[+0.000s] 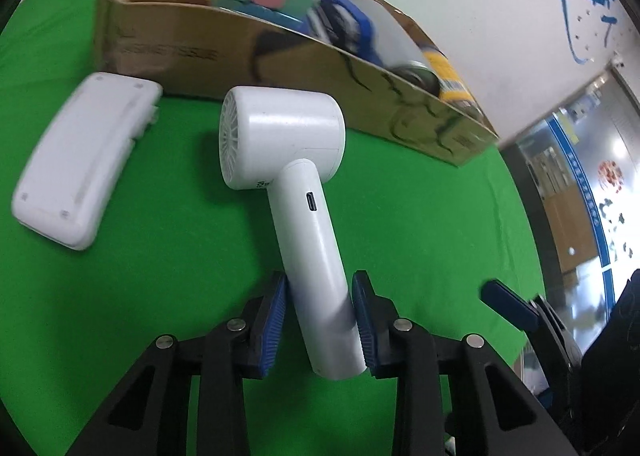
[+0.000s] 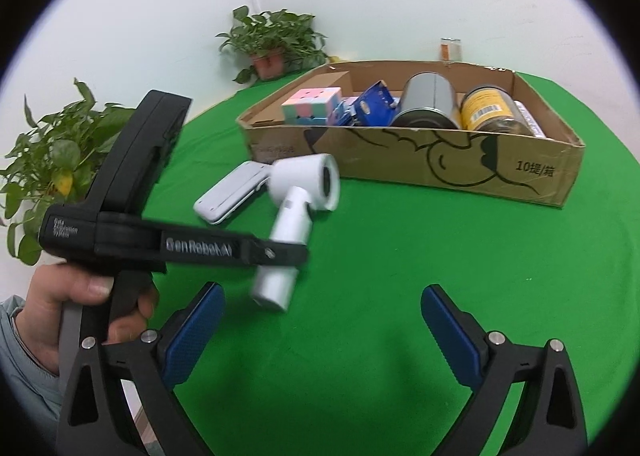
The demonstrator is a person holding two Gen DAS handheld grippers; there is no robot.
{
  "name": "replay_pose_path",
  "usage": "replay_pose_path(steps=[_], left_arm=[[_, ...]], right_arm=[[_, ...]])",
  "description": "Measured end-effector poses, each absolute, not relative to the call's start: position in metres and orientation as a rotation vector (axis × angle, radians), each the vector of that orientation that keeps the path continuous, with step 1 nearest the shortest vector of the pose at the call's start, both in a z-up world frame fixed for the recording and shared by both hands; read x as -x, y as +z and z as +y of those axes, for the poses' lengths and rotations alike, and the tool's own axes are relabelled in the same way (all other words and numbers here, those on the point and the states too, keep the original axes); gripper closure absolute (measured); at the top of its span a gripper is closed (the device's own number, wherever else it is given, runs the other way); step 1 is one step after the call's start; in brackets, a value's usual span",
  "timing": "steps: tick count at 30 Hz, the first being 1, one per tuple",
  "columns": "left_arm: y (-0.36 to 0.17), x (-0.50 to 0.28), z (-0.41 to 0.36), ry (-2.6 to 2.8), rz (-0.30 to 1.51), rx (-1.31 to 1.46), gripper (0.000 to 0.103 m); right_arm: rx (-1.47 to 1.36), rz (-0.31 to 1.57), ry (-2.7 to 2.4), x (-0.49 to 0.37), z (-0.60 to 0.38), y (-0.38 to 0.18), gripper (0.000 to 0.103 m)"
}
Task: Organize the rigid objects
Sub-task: 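Move the left gripper to the white hair dryer handle and grasp it, then carry the hair dryer into the box and release it upright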
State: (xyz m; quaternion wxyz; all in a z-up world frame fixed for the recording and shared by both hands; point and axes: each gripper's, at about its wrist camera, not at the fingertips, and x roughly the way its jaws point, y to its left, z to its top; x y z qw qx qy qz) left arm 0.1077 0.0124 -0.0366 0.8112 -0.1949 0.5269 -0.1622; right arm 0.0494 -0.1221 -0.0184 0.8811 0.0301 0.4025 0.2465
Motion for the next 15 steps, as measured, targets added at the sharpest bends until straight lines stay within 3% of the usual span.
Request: replay_pose_path(steps=[5,7,11,12,15], left_arm=[[-0.04,-0.103,0.01,-0.42,1.16,0.546,0.073],[-0.04,-0.101,0.01,-0.428,1.165,0.556,0.073],[-0.04,-0.098,0.011,-0.446,1.176,0.565,0.073],[-0.04,-0.099,0.011,-0.447,1.175,0.562,0.072],[-0.037,-0.097,0.008,-0.434,1.165,0.532,0.073]], right_arm=[[-0.042,0.905,0.528,-0.056,-0.116,-0.03,0.022],[-0.031,0.942,0.522,-0.06,-0.112,-0.036,0.042],[-0.031,0.994,0.546,-0.064,-0.101,-0.045,0.062],[-0.032,1.001,0.561,-0.064,-0.098,-0.046,0.074],[-0.006,1.005,0.545,-0.061,-0.089,-0.049,0.075]])
